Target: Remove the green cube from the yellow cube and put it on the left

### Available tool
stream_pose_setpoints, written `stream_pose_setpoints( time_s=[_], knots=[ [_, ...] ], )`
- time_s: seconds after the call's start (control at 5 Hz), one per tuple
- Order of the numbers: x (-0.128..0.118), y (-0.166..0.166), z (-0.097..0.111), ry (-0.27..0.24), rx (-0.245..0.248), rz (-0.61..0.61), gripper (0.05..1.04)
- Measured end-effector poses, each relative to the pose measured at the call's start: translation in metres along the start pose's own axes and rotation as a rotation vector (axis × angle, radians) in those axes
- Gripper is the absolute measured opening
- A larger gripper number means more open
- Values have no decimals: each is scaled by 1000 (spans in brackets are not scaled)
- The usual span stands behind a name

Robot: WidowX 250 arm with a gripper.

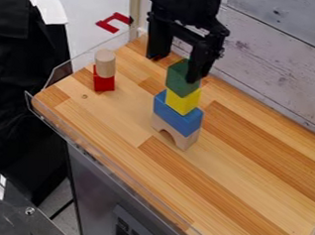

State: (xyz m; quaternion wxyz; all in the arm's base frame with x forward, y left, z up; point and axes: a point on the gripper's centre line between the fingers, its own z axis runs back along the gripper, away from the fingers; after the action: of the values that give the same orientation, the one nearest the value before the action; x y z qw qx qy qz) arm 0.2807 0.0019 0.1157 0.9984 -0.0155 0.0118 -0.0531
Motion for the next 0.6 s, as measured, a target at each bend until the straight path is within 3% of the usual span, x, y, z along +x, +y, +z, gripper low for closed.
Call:
stream_pose_setpoints(
  time_s=[0.4,0.6],
  knots=[
    [1,2,-9,14,-23,11,984],
    [1,2,-13,24,-30,10,891]
  ],
)
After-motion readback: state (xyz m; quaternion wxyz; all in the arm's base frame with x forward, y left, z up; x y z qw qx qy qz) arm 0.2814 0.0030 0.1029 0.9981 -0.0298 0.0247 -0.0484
